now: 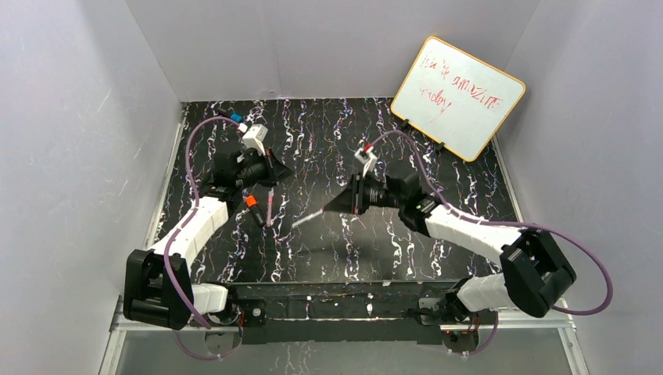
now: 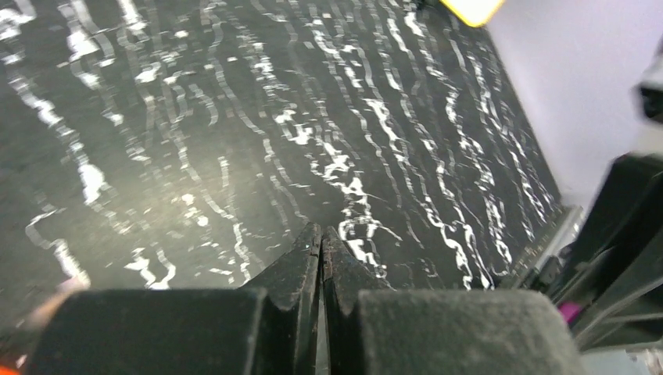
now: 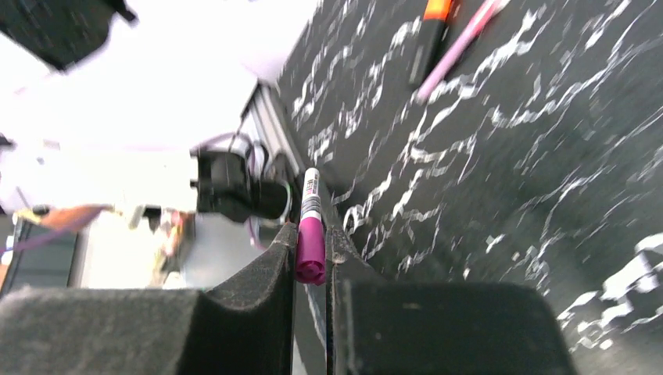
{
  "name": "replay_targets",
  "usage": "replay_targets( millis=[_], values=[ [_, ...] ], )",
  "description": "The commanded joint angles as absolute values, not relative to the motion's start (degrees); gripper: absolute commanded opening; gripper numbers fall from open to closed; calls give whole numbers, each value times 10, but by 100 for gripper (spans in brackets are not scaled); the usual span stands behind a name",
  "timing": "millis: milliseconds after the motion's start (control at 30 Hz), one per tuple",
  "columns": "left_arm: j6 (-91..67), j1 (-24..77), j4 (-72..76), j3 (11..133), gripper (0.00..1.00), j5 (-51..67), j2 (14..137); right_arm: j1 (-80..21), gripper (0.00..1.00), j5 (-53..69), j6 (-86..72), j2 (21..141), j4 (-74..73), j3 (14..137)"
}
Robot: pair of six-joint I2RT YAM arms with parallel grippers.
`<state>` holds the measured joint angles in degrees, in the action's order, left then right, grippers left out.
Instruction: Insert the pens into the pen caps
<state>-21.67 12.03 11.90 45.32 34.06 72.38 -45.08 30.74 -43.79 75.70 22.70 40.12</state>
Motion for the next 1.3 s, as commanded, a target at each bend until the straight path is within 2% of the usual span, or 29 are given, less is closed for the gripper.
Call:
replay_targets(
  millis=[0, 300, 500, 1167, 1267],
  values=[
    [-213, 86, 49, 465, 0, 265, 695, -395, 1, 354, -452, 799, 256, 472],
    [-219, 30, -36, 476, 0, 181, 678, -342, 1, 363, -384, 941, 61, 638],
    [-210, 19, -51, 481, 0, 183, 675, -308, 1, 354, -356, 997, -25, 683],
    [-201, 9, -59, 477, 0, 193, 681, -272, 1, 395, -427, 1132, 23, 678],
    [-201, 9, -58, 476, 0, 192, 682, -268, 10, 398, -439, 1140, 42, 670]
  ],
)
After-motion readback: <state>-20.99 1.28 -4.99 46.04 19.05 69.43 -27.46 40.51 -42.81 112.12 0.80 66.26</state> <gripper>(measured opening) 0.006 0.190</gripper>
